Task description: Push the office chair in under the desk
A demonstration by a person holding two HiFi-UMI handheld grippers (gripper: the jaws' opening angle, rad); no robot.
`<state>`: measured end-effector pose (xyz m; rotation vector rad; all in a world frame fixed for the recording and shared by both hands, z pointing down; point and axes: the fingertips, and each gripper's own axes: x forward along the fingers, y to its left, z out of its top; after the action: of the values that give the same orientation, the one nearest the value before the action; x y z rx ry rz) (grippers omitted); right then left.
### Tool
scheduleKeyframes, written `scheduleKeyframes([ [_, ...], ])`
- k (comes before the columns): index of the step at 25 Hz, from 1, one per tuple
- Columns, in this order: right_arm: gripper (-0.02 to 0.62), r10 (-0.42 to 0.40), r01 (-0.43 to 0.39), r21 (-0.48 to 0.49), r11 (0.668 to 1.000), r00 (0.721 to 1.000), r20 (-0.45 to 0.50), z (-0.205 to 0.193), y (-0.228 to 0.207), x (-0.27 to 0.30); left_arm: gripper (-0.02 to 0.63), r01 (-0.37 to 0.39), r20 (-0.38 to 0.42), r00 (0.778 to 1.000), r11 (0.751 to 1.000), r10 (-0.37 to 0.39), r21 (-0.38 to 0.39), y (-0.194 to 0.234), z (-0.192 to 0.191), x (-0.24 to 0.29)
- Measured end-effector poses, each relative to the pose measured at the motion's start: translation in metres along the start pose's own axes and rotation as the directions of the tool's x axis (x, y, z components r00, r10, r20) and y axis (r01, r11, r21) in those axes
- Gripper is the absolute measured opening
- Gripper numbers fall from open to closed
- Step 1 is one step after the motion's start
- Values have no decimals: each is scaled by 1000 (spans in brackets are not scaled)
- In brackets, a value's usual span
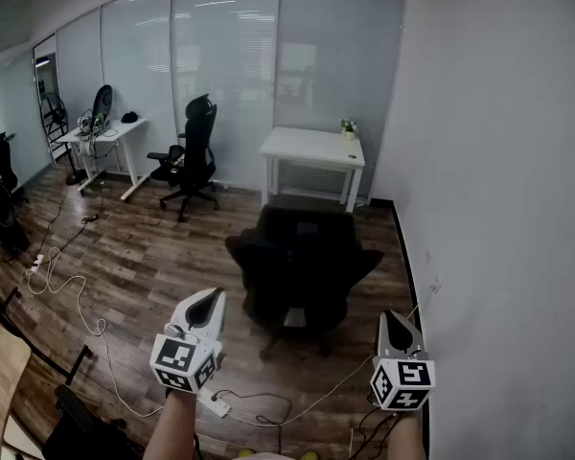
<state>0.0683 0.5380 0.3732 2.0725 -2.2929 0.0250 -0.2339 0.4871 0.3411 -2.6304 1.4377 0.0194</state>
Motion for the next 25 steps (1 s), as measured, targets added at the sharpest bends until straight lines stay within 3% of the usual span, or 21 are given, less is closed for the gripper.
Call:
scheduleKeyframes([
  [18,3,16,-16,12,1000,1000,25,1,-2,-10,-2,-11,-7,1000,1000,11,14,-16,3,-11],
  [25,63,48,-49,23,999,999,16,-5,-4,-12,0,-20,-15,1000,1000,20,13,-21,3,-9],
])
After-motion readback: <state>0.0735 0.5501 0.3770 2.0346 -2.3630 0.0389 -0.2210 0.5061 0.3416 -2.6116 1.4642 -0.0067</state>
